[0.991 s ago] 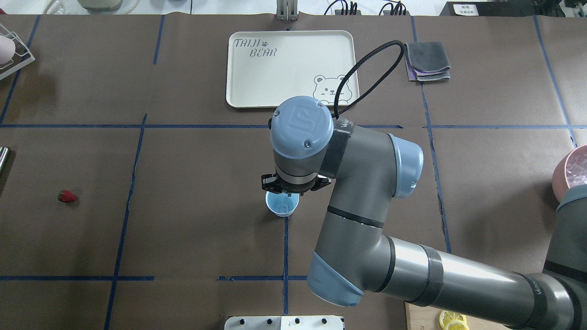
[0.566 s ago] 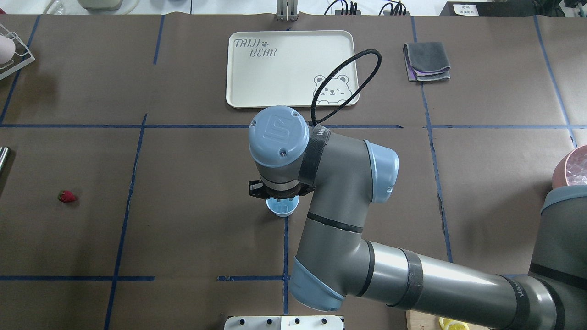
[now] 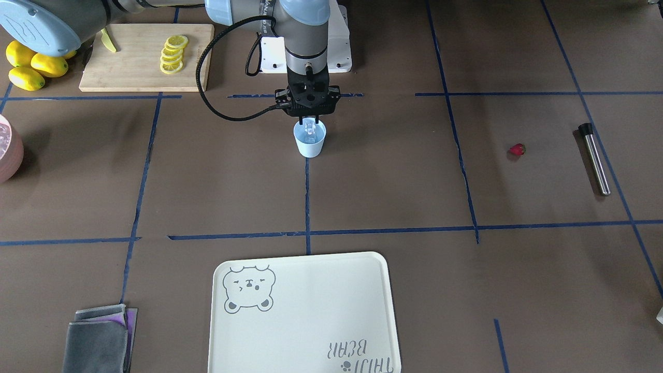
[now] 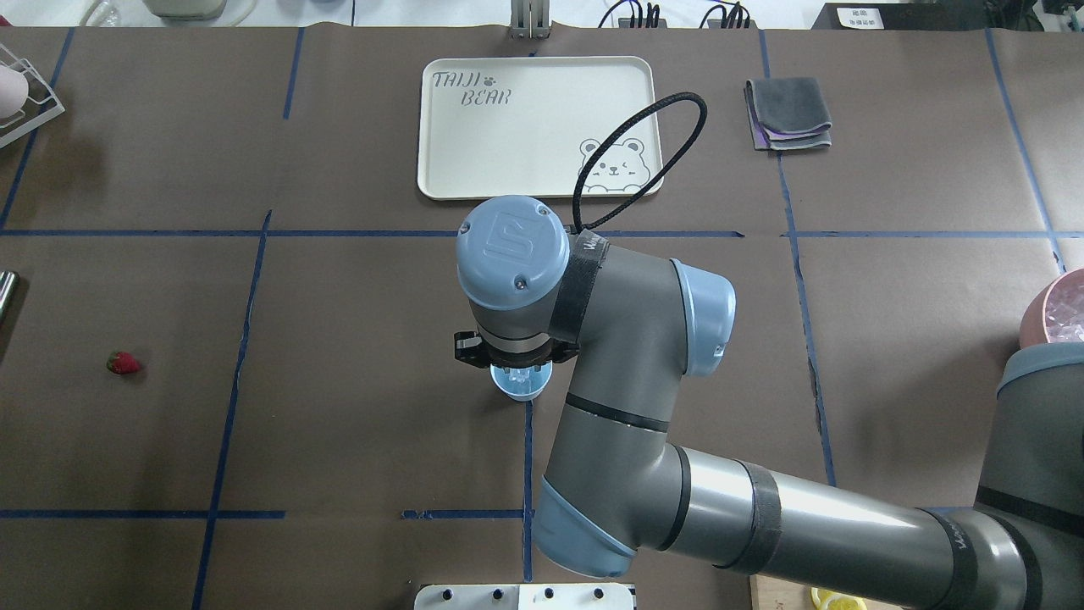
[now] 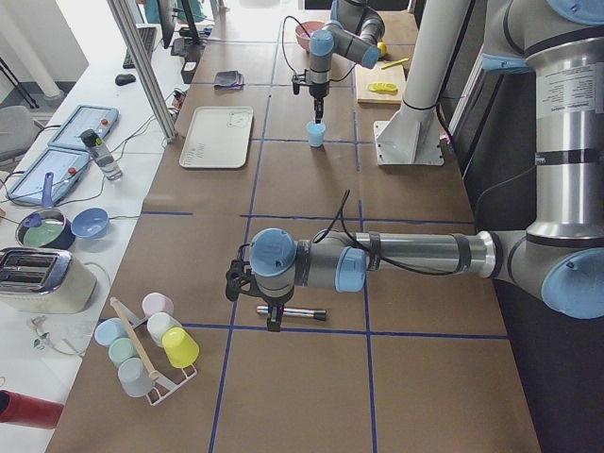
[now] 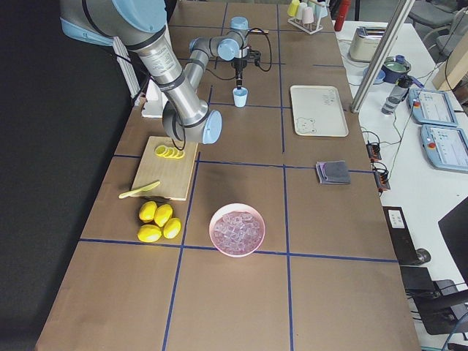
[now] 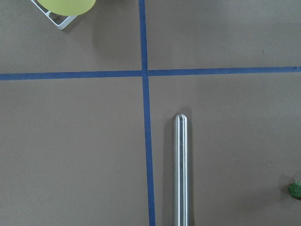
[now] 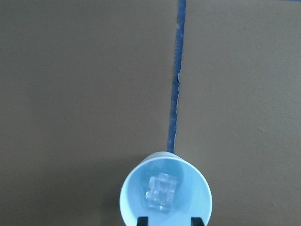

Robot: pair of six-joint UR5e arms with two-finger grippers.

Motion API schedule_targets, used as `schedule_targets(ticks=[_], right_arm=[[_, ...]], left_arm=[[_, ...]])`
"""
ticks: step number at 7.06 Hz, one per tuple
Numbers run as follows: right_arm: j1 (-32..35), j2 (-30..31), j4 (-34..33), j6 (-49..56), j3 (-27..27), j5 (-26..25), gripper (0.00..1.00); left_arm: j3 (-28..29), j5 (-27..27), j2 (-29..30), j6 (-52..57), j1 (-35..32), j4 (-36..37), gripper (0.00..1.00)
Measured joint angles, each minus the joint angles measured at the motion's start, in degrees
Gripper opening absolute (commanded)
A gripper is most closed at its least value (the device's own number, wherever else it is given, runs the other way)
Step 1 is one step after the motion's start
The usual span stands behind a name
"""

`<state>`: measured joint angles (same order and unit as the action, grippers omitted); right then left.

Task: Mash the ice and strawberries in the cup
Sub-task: 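Open the right gripper to drop the ice cube into the cup, then move the right gripper back toward the pink bowl while the left gripper reaches the strawberry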

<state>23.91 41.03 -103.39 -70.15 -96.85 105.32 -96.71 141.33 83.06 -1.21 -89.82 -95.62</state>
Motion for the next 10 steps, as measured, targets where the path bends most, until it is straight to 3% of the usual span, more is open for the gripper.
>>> schedule_targets(ticks=[3, 5, 8, 9, 10], right_arm=[[0.0, 0.1, 0.0, -1.7, -1.0, -0.6, 1.0], [1.7, 0.9, -0.3, -0.4, -3.2, -2.1, 1.0], [9.2, 7.1, -6.4, 11.8, -12.6, -1.7, 1.0], [13.0, 8.3, -8.9, 15.6, -14.7, 0.7, 1.0], [19.1, 10.4, -9.7, 19.0, -15.6, 7.6, 1.0]], left_arm=[[-0.8, -0.3, 0.2, 0.0, 0.4, -0.5, 1.0], [-1.6, -3.0, 0.3, -0.3, 2.8, -4.8, 1.0], [-5.3, -5.9, -1.7, -14.7, 7.8, -12.6, 1.0], [-7.8, -6.2, -2.8, -21.6, 11.2, -14.6, 1.0], [-11.0, -7.8, -3.6, -29.6, 16.1, -15.7, 0.99]])
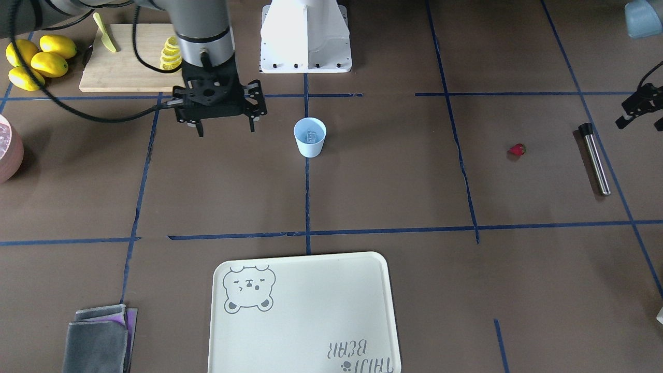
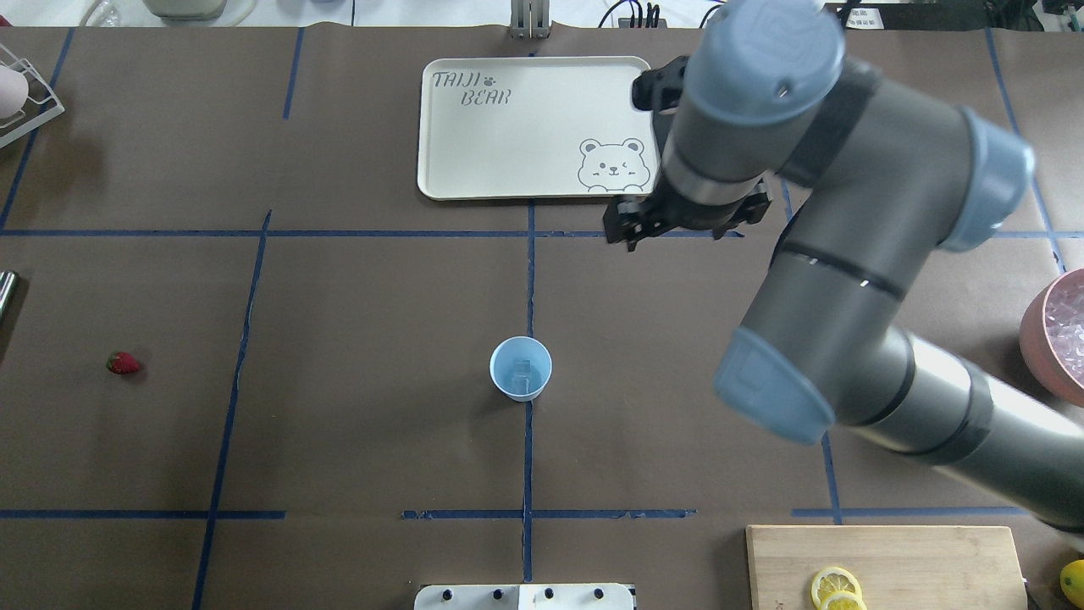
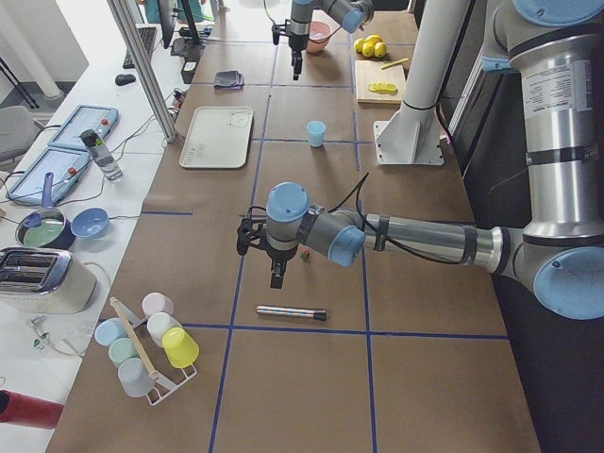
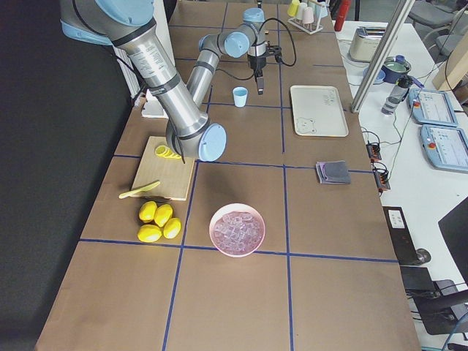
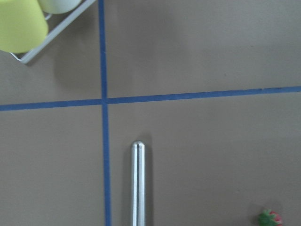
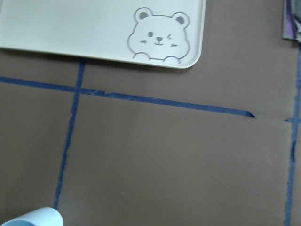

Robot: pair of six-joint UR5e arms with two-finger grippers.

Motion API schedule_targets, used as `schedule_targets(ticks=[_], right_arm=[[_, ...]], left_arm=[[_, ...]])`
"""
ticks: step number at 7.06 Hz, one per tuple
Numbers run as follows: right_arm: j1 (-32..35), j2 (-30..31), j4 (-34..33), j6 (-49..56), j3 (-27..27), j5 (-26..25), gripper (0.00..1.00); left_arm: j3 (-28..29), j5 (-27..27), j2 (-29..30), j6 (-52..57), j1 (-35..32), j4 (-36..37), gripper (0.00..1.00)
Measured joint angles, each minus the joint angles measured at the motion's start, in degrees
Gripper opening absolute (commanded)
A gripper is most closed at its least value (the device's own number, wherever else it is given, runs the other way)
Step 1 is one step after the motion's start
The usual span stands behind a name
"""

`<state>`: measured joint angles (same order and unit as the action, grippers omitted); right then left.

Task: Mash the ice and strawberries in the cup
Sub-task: 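Move the right gripper back toward the pink bowl while the left gripper reaches the strawberry, then grasp the red strawberry with the left gripper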

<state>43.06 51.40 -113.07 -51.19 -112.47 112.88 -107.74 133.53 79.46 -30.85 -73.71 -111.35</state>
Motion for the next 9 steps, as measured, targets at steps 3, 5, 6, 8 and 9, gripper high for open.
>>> schedule_targets(ticks=[3, 5, 6, 8, 9], right_arm=[[11.9, 10.1, 7.4, 10.2, -0.9, 12.7, 1.0], [15.0, 14.3, 9.5, 13.8, -0.8, 13.3, 1.0], [15.8, 15.6, 9.7, 15.6, -0.8, 13.3, 1.0], [16.4, 16.6, 9.8, 16.8, -0.7, 13.3, 1.0], [16.4, 16.7, 9.8, 16.9, -0.7, 13.2, 1.0]], left_arm=[[-5.9, -14.8, -2.2, -26.8, 19.7, -7.5, 0.97], [-5.4, -24.9, -3.1, -36.2, 29.4, -11.3, 0.97], [-3.9, -28.3, -3.1, -38.8, 32.3, -13.6, 0.97], [1.2, -31.8, -3.0, -41.2, 35.0, -20.4, 0.97], [2.8, -32.2, -2.7, -41.4, 35.5, -21.8, 0.96]])
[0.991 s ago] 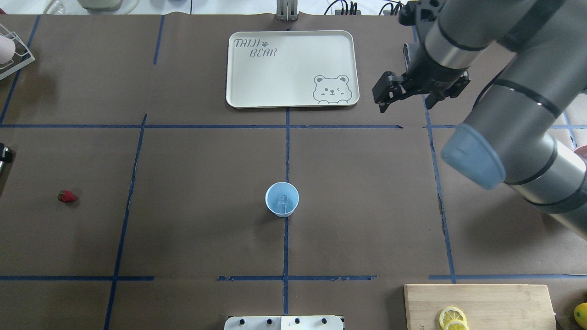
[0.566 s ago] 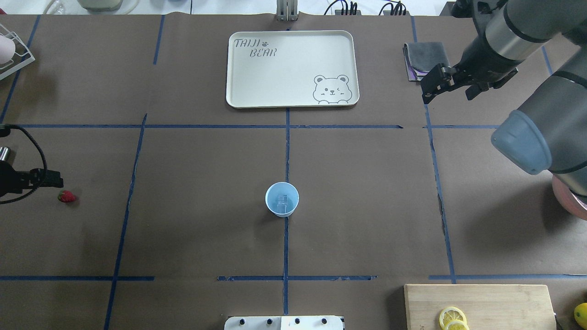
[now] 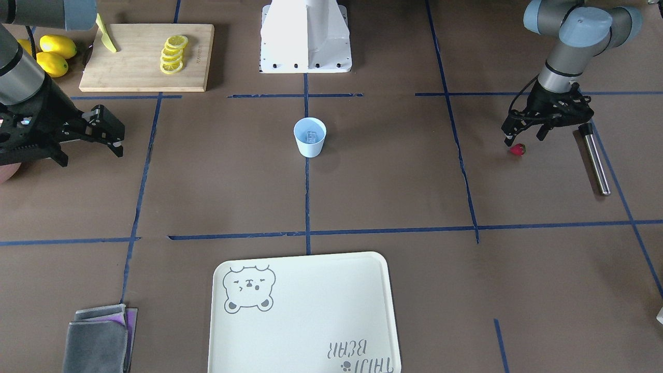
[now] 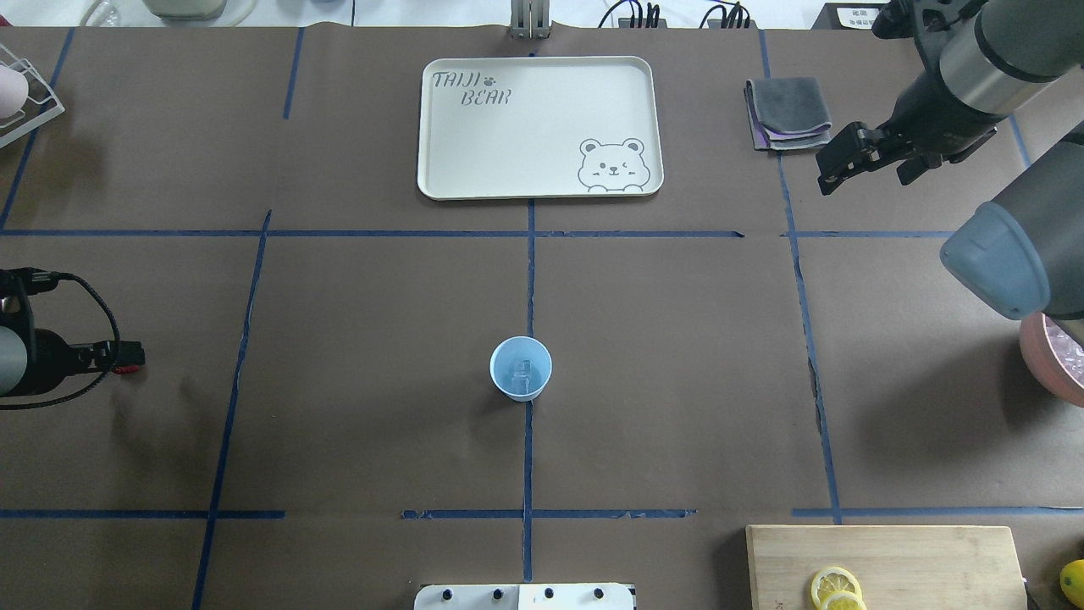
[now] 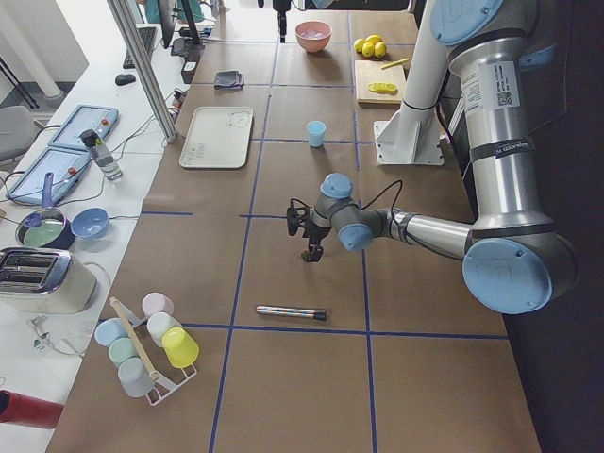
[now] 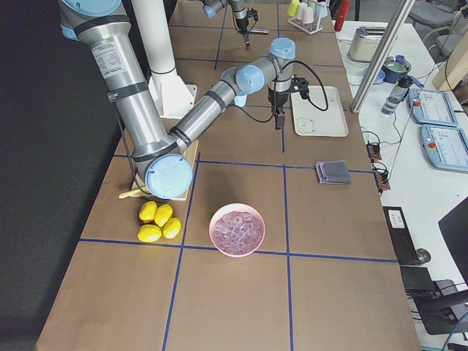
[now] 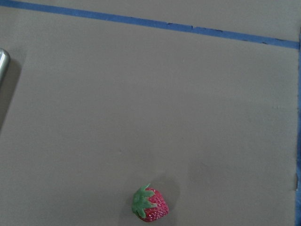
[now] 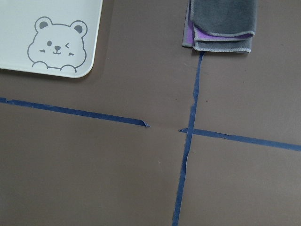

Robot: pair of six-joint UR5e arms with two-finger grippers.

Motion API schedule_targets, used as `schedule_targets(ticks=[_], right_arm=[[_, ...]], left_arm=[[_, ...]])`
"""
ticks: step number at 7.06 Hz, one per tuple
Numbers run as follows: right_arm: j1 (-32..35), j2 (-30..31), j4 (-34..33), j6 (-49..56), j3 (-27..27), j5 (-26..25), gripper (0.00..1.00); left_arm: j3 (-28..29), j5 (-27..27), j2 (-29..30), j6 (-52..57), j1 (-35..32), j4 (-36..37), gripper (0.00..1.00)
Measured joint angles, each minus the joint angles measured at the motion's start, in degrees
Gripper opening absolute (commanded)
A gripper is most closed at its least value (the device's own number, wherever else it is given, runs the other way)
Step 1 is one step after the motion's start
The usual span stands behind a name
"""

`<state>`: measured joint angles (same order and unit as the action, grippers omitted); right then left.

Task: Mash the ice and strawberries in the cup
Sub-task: 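Grasp the red strawberry with the left gripper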

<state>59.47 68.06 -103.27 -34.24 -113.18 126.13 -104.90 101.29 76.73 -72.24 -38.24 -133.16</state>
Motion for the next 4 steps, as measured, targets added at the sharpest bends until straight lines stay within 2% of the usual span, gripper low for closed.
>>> schedule_targets(ticks=[4], right_arm=[[0.0, 0.1, 0.0, 0.0, 0.1, -0.2, 1.0]], left_arm=[[3.1, -0.1, 1.6, 0.2, 0.3, -0.7, 0.89]])
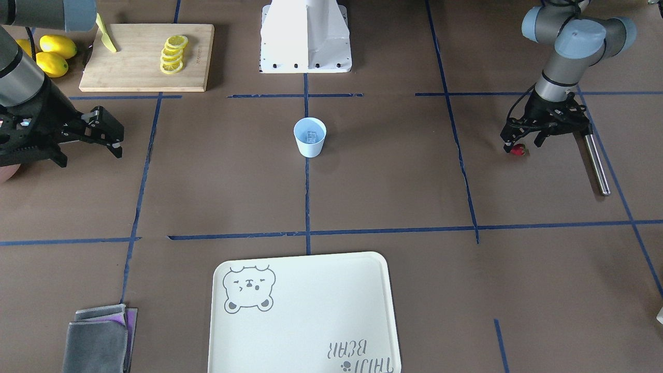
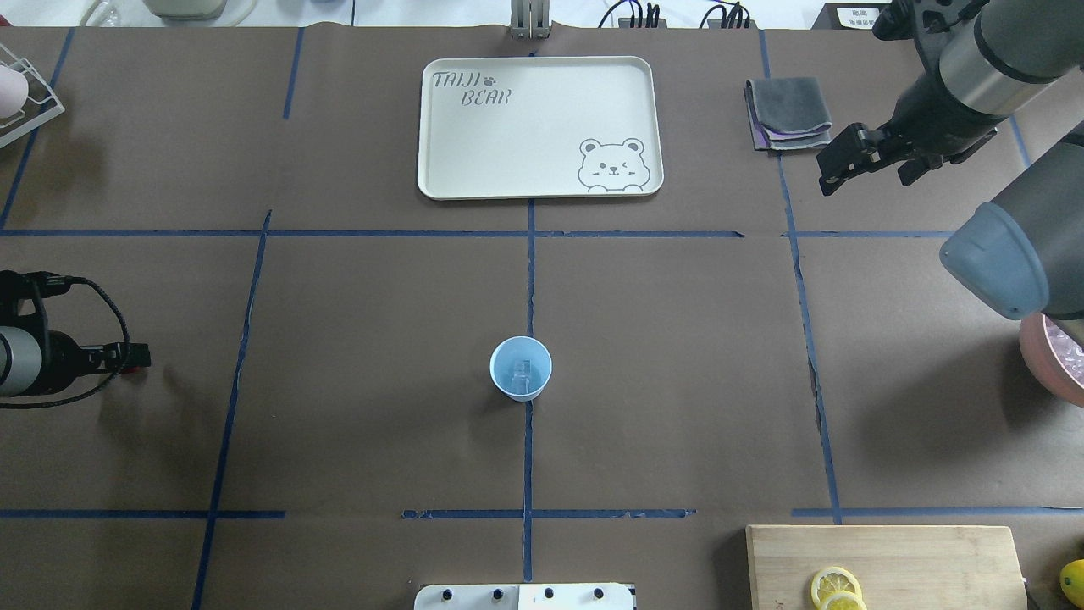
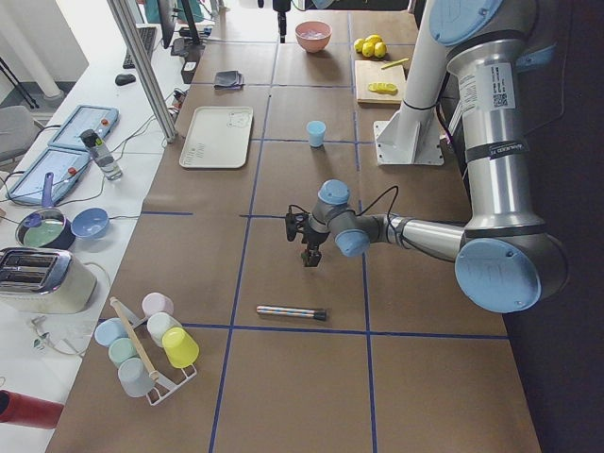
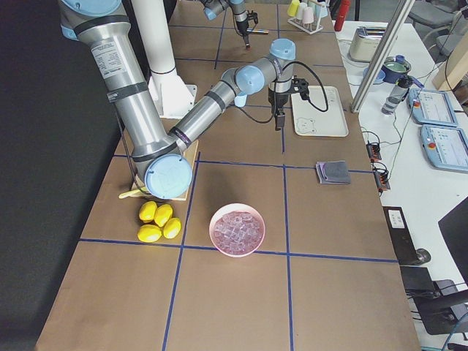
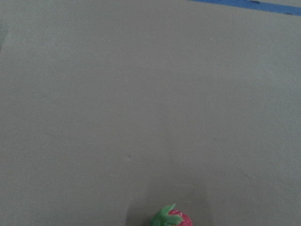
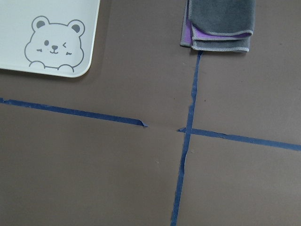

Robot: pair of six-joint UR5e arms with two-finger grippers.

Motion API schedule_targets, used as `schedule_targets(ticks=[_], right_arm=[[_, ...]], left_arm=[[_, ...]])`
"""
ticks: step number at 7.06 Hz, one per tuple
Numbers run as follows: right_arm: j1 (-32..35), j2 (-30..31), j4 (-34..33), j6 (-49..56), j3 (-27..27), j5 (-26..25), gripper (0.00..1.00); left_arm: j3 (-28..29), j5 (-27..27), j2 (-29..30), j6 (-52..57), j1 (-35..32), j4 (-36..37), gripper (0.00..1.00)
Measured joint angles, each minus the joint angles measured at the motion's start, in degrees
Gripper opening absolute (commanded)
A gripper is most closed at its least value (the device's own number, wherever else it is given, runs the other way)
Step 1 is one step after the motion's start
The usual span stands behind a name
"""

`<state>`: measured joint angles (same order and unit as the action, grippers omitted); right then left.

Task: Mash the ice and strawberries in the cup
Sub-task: 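Grasp the red strawberry with the left gripper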

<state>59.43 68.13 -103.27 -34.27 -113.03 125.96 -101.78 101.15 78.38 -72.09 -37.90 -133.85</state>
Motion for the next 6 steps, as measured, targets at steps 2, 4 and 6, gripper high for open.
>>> schedule_targets(ticks=[2, 4, 6], right_arm=[[0.0, 0.0, 0.0, 0.0, 0.0, -0.1, 1.0], [0.0, 0.0, 0.0, 0.0, 0.0, -0.2, 1.0], [0.0, 0.1, 0.0, 0.0, 0.0, -0.2, 1.0]], left_arm=[[0.2, 0.0, 0.1, 0.0, -0.1, 0.0, 0.86], [0.1, 0.1, 0.1, -0.1, -0.1, 0.0, 0.53], [0.1, 0.1, 0.1, -0.3, -0.1, 0.0, 0.08]])
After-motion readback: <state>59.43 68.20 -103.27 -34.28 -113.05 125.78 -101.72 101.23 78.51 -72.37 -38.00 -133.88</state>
